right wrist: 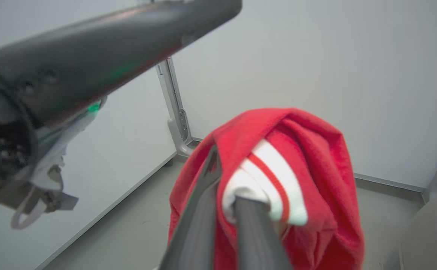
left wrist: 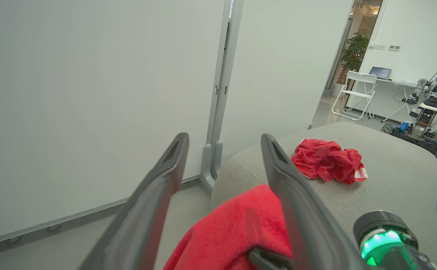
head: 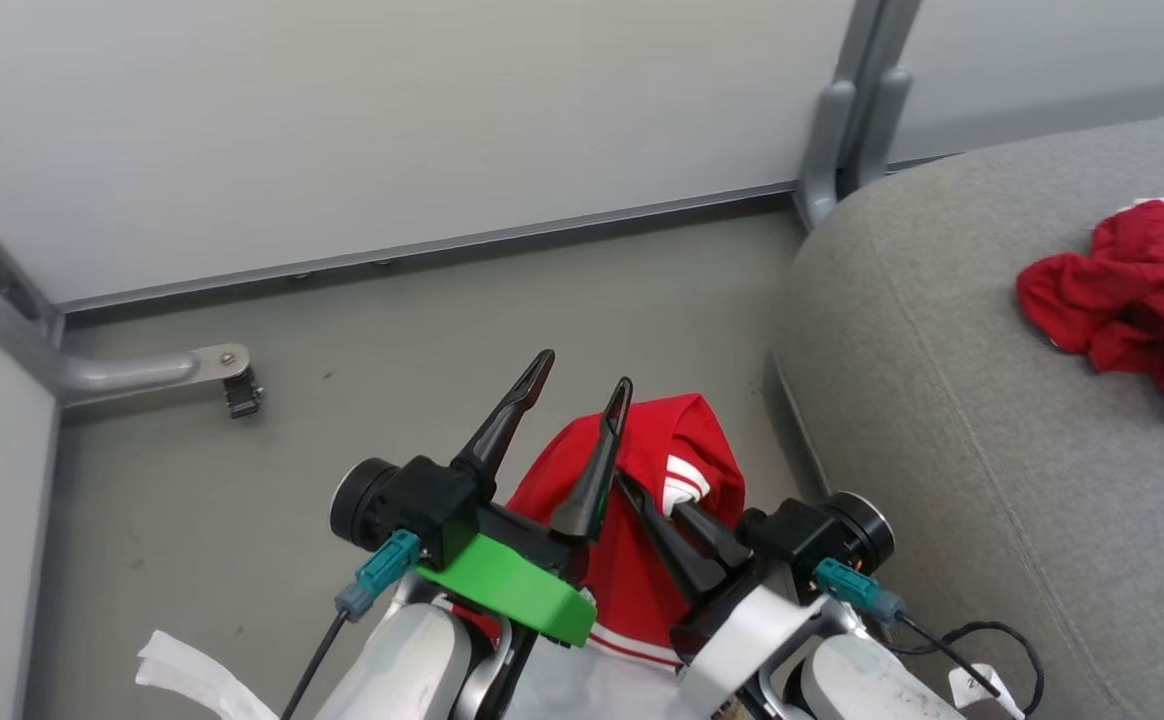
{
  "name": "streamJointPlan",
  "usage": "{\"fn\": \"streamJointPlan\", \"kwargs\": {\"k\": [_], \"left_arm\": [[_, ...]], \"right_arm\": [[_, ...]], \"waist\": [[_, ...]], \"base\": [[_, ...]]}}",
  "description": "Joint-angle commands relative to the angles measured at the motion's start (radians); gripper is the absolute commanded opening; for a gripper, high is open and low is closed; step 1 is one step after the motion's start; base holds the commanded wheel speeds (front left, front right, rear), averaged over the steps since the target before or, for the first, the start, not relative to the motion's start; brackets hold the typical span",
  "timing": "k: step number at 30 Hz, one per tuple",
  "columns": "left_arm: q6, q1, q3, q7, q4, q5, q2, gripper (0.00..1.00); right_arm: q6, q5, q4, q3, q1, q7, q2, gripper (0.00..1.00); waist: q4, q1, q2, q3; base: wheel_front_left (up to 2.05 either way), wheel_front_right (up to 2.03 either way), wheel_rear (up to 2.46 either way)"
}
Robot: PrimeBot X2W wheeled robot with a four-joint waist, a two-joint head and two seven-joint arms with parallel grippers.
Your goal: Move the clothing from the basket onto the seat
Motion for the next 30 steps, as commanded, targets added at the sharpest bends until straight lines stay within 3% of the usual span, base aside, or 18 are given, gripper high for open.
{"fn": "streamJointPlan", "kwargs": {"k": [1,8,16,23,30], "left_arm": [[-0.005,0.007,0.005,0.001,0.005,0.006,0.001,1.0],[-0.01,0.004,0.023,0.001,0.027,0.027,0.002,1.0],[-0.014,-0.002,0.044,0.001,0.052,0.043,0.003,1.0],[-0.016,-0.002,0.057,0.001,0.069,0.059,0.003,1.0],[-0.017,-0.021,0.057,0.001,0.087,0.083,0.003,1.0]], "right_arm": [[-0.001,-0.005,-0.003,-0.003,0.01,-0.002,-0.003,0.0],[-0.001,-0.007,-0.007,-0.023,0.015,-0.002,-0.003,0.0],[-0.001,-0.007,-0.017,-0.044,0.005,-0.002,-0.002,0.0],[-0.001,-0.025,-0.038,-0.094,-0.047,-0.002,-0.021,0.0],[-0.001,-0.044,-0.084,-0.182,-0.221,-0.002,-0.117,0.0]], "waist": [[-0.142,0.0,-0.0001,0.022],[-0.314,0.0,-0.0001,0.048],[-0.447,0.0,-0.0001,0.072],[-0.492,0.0,-0.0001,0.096],[-0.491,0.0,-0.0001,0.156]], "base": [[0.0,0.0,0.0],[0.0,0.0,0.0],[0.0,0.0,0.0],[0.0,0.0,0.0],[0.0,0.0,0.0]]}}
